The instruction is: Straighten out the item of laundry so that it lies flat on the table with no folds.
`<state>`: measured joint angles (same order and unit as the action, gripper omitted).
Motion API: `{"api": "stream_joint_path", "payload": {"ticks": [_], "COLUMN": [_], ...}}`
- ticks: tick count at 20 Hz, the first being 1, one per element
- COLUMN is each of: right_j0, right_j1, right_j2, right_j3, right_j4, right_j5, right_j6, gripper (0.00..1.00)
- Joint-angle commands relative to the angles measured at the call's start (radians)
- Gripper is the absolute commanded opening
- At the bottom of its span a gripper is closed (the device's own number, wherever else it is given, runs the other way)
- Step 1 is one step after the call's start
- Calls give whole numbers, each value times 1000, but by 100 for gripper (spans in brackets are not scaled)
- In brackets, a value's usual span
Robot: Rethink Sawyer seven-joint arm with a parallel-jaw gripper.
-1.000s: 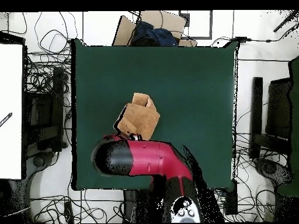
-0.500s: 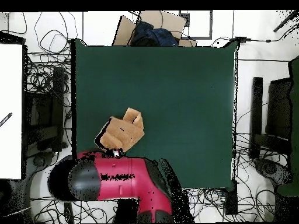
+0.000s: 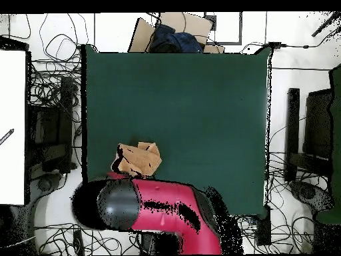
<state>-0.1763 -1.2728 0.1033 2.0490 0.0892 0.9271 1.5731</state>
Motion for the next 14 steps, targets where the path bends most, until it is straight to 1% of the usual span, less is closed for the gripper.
{"api": "stream_joint_path", "payload": {"ticks": [1,2,5,7,10,14], "right_j0": [-103,-110,-100,-99,-112,-135], "right_j1": [83,82,38,36,60,96], "right_j2": [49,56,49,53,62,82], "right_j3": [22,19,-13,-48,-79,-90], "right_j4": [29,18,-31,-60,-93,-85], "right_j5": [4,-31,0,33,23,9], "right_j6": [-77,-83,-33,-17,-25,-47], "gripper": [0,0,0,0,0,0]}}
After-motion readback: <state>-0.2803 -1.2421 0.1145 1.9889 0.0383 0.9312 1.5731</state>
